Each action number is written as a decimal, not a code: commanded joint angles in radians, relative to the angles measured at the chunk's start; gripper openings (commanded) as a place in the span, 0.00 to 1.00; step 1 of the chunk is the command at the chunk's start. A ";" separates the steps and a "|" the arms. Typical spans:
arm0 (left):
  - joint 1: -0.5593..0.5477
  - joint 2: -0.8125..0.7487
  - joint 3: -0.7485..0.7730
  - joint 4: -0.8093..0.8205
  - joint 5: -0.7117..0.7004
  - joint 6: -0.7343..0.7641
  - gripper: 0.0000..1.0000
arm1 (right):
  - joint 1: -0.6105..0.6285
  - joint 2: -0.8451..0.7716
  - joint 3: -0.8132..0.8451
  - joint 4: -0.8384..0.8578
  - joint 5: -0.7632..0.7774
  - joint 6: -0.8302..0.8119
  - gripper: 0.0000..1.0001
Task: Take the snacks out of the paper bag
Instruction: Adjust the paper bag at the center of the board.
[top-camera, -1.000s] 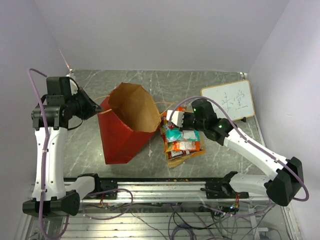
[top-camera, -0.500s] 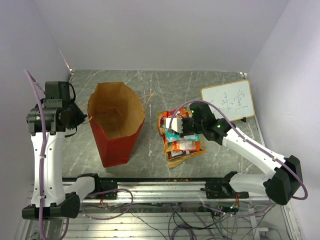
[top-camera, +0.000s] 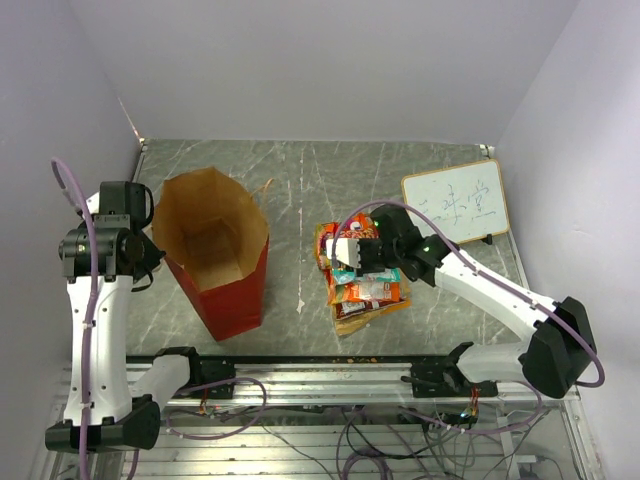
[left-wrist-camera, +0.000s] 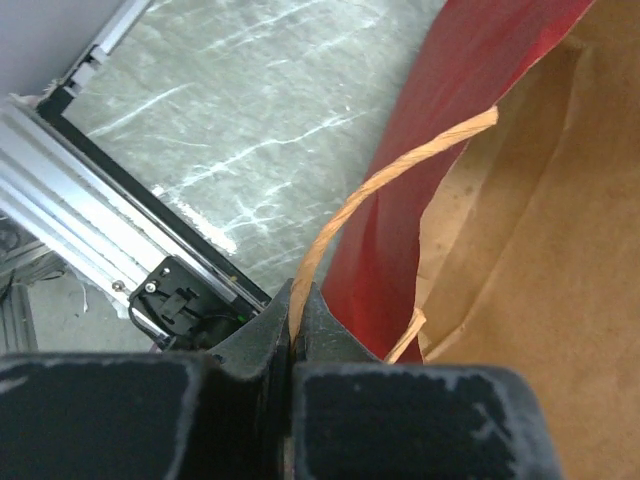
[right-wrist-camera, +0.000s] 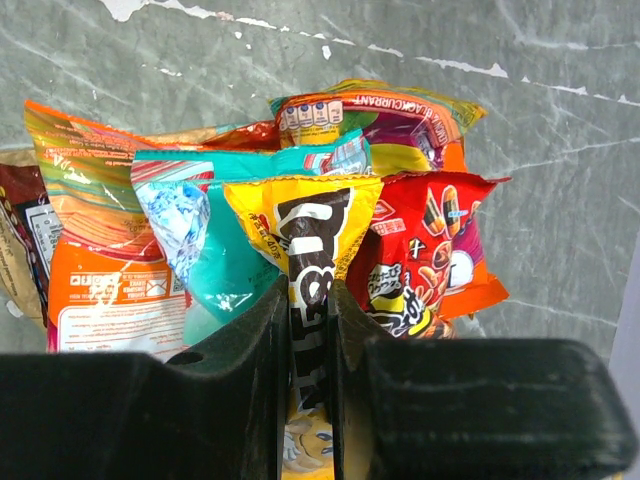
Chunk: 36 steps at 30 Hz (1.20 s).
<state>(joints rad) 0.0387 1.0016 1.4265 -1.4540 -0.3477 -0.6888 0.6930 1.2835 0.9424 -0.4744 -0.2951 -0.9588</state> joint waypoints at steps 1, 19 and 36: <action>0.005 -0.022 -0.013 -0.044 -0.131 -0.036 0.09 | -0.005 -0.025 -0.023 0.020 0.012 0.008 0.00; 0.004 -0.030 0.222 -0.043 -0.124 -0.009 0.59 | -0.002 -0.012 0.032 -0.035 -0.007 0.007 0.41; 0.005 0.027 0.521 -0.023 -0.099 0.093 1.00 | 0.000 -0.113 0.106 -0.025 -0.033 0.148 0.95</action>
<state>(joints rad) 0.0387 1.0084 1.8091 -1.5028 -0.4496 -0.6682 0.6930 1.2232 0.9779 -0.5125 -0.3092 -0.9009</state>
